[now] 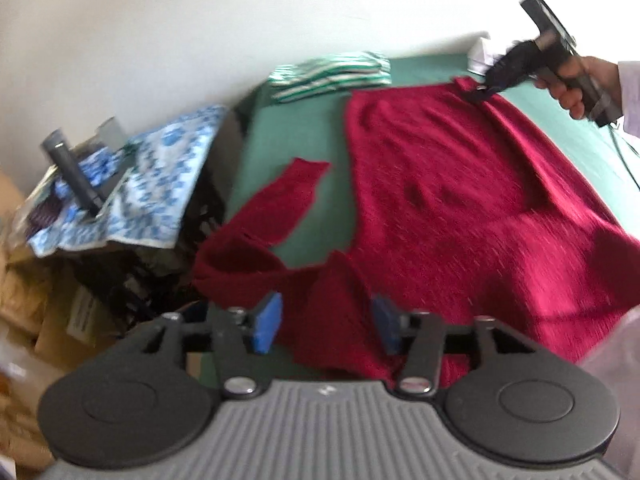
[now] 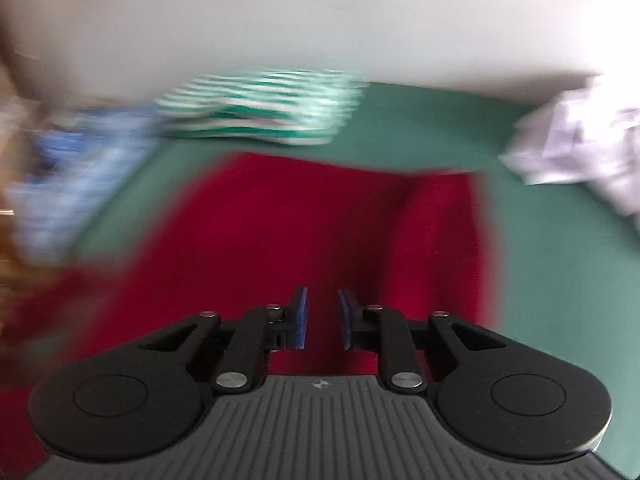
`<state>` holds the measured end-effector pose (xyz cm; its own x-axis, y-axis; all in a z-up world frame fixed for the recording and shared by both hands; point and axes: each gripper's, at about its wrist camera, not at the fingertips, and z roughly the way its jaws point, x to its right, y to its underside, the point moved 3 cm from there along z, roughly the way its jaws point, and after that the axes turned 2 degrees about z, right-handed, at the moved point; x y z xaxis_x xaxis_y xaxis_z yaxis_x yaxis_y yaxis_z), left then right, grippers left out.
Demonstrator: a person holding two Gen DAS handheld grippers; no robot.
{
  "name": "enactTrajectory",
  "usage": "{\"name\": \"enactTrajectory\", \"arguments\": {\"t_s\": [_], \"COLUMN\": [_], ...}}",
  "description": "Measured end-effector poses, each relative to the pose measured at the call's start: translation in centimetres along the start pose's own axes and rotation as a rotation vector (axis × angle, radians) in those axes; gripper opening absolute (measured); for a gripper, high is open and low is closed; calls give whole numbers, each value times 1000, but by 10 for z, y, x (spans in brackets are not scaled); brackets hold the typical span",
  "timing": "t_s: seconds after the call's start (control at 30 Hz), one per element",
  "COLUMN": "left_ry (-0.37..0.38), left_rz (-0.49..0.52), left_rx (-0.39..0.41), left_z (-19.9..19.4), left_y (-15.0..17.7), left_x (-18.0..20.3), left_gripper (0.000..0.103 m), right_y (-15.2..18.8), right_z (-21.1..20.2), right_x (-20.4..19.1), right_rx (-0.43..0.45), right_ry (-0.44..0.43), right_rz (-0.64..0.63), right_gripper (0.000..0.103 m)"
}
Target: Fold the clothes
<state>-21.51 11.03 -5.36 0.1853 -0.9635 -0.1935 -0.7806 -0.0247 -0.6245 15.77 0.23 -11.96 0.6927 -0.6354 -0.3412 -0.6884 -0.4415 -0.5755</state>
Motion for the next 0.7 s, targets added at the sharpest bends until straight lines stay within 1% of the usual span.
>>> {"name": "enactTrajectory", "arguments": {"t_s": [0.1, 0.13, 0.17, 0.2, 0.23, 0.27, 0.3, 0.37, 0.4, 0.43, 0.47, 0.5, 0.53, 0.6, 0.63, 0.7], "left_ry": [31, 38, 44, 48, 52, 56, 57, 53, 55, 60, 70, 83, 98, 136, 171, 247], "left_rz": [18, 15, 15, 18, 20, 23, 26, 28, 27, 27, 27, 34, 45, 68, 84, 114], "left_rx": [8, 10, 12, 15, 18, 21, 24, 31, 39, 48, 59, 70, 78, 97, 109, 136], "left_z": [4, 6, 7, 7, 8, 8, 7, 5, 3, 1, -2, -2, -1, 1, 3, 9], "left_y": [12, 15, 18, 21, 23, 26, 29, 32, 34, 36, 37, 38, 37, 35, 31, 21], "left_x": [-4, -7, -10, -13, -16, -19, -22, -29, -32, -35, -36, -36, -35, -31, -25, -10], "left_gripper": [70, 70, 70, 70, 70, 71, 73, 77, 77, 77, 77, 77, 77, 74, 72, 67], "right_y": [50, 69, 87, 104, 120, 134, 144, 161, 166, 166, 165, 160, 151, 133, 125, 109], "right_z": [3, 6, 10, 15, 20, 27, 35, 51, 55, 50, 42, 28, 8, -35, -56, -99], "right_x": [-90, -122, -151, -175, -198, -216, -227, -241, -243, -240, -237, -228, -217, -194, -182, -160], "right_rx": [-132, -181, -220, -239, -254, -254, -251, -249, -251, -239, -223, -195, -155, -70, -26, 65], "right_ry": [-250, -323, -378, -410, -437, -445, -435, -390, -351, -336, -328, -344, -349, -351, -300, -170], "right_rz": [-128, -184, -234, -279, -322, -340, -330, -292, -287, -281, -274, -243, -211, -152, -143, -136], "right_gripper": [22, 25, 27, 33, 37, 39, 42, 40, 20, 3, 3, 3, 3, 3, 3, 3]}}
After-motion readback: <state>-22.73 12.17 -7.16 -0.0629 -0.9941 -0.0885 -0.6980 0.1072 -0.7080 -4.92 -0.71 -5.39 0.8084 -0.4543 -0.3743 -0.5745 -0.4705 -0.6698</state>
